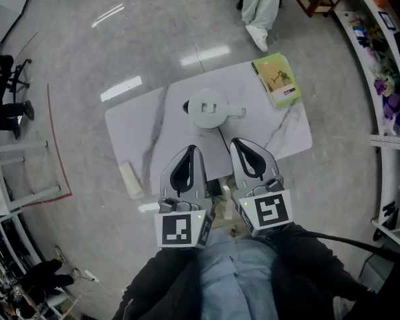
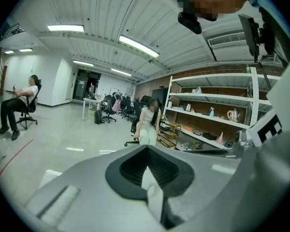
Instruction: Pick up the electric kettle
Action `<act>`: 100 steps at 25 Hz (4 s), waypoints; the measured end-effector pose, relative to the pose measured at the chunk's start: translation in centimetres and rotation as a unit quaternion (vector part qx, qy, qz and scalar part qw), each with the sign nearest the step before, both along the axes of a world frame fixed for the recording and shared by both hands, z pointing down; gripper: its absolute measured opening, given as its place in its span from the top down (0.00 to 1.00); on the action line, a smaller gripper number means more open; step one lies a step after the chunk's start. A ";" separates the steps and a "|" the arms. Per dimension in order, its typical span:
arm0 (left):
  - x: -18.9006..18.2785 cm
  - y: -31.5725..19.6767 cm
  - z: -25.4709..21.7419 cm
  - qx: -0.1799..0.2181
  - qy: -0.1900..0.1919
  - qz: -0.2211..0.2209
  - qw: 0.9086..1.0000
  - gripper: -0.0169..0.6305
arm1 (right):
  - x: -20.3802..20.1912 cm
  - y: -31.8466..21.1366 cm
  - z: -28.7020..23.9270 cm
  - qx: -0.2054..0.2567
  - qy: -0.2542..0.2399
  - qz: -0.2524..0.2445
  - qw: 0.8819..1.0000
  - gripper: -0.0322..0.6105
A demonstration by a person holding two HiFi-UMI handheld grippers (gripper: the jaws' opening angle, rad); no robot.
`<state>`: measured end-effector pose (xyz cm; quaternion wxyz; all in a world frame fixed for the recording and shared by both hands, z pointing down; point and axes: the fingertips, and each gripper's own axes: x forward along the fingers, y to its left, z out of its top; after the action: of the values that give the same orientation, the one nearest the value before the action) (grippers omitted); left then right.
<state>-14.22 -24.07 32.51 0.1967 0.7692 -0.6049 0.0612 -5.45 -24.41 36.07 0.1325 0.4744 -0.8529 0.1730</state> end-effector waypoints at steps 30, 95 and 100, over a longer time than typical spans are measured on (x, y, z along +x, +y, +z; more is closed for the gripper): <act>-0.1 -1.6 15.9 -0.060 -0.002 0.003 0.998 0.97 | 2.6 -2.1 17.1 -0.073 0.022 0.069 0.995 0.91; -8.0 -10.1 27.7 -0.076 -0.043 -0.115 0.990 0.89 | 5.1 -11.9 27.3 -0.059 0.078 0.106 0.990 0.58; -8.7 -11.4 28.3 -0.078 -0.044 -0.131 0.987 0.90 | 4.6 -13.3 27.4 -0.040 0.092 0.091 0.991 0.63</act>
<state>-22.91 -35.45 60.78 0.2355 0.6618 -0.7022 0.1157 -0.84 -37.68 63.42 0.2128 0.5579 -0.7830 0.1742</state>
